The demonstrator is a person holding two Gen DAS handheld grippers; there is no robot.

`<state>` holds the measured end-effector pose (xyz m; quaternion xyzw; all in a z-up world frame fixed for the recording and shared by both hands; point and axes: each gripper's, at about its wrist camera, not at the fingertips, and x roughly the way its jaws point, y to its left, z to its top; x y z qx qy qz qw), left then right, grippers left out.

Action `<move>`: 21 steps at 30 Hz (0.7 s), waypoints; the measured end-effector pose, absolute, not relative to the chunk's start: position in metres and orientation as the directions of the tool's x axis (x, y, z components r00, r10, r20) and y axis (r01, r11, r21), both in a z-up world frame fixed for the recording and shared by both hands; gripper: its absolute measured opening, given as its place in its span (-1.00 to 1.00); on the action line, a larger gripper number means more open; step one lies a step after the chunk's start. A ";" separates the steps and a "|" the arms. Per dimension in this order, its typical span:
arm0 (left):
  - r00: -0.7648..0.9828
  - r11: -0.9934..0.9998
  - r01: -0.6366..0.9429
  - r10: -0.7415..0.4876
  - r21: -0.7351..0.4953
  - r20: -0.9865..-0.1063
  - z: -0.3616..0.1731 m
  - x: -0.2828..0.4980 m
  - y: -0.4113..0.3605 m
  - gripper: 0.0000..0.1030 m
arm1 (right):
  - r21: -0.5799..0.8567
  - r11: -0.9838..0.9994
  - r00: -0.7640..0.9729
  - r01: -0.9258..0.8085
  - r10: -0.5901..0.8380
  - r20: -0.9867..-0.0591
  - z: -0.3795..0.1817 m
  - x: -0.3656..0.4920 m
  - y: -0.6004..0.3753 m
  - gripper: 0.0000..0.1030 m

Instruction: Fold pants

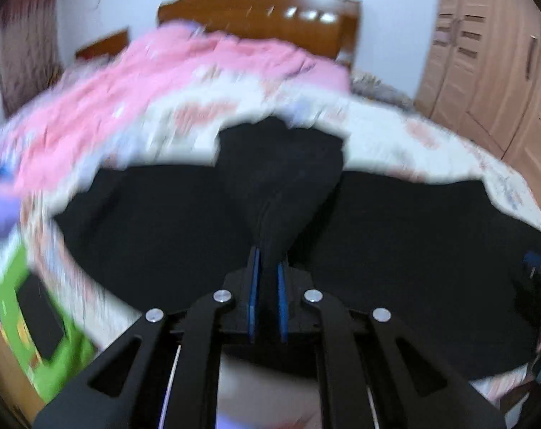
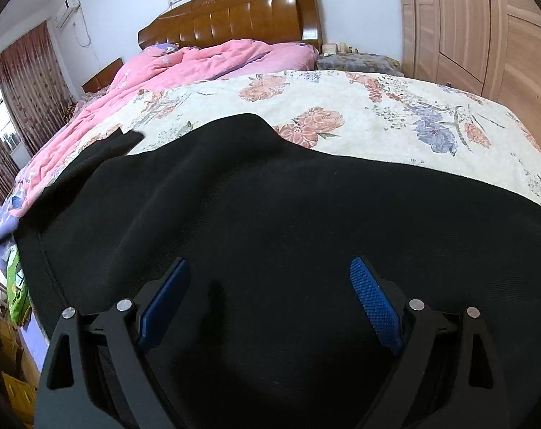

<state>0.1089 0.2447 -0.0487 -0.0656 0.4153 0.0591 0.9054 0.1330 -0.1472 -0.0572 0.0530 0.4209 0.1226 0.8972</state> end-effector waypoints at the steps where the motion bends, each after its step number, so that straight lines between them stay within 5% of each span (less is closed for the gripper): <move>1: 0.635 0.982 -0.173 0.050 -0.078 -0.771 -0.061 0.103 0.251 -0.83 | 0.199 0.964 0.615 -0.175 0.265 -0.743 -0.057 0.133 -0.147 0.71; 5: 0.669 0.988 -0.143 0.053 -0.057 -0.742 -0.076 0.085 0.250 -0.71 | 0.195 0.966 0.611 -0.171 0.259 -0.748 -0.058 0.133 -0.147 0.71; 7: 0.679 0.986 -0.167 0.108 -0.009 -0.726 -0.066 0.085 0.248 -0.07 | 0.189 0.967 0.609 -0.170 0.254 -0.752 -0.059 0.135 -0.146 0.71; 8: 0.690 0.983 -0.184 0.133 0.004 -0.711 -0.058 0.083 0.246 0.40 | 0.185 0.968 0.609 -0.169 0.250 -0.753 -0.059 0.135 -0.146 0.71; 9: 0.713 0.981 -0.192 0.150 0.015 -0.685 -0.047 0.080 0.243 0.61 | 0.181 0.969 0.610 -0.168 0.247 -0.753 -0.059 0.135 -0.146 0.71; 14: 0.776 0.982 -0.122 0.185 0.144 -0.603 0.008 0.108 0.211 0.92 | 0.163 0.972 0.608 -0.169 0.233 -0.759 -0.061 0.137 -0.143 0.71; 21: 0.623 0.967 0.023 0.185 0.254 -0.760 -0.026 0.247 0.173 0.89 | 0.189 0.967 0.611 -0.170 0.253 -0.750 -0.060 0.135 -0.147 0.71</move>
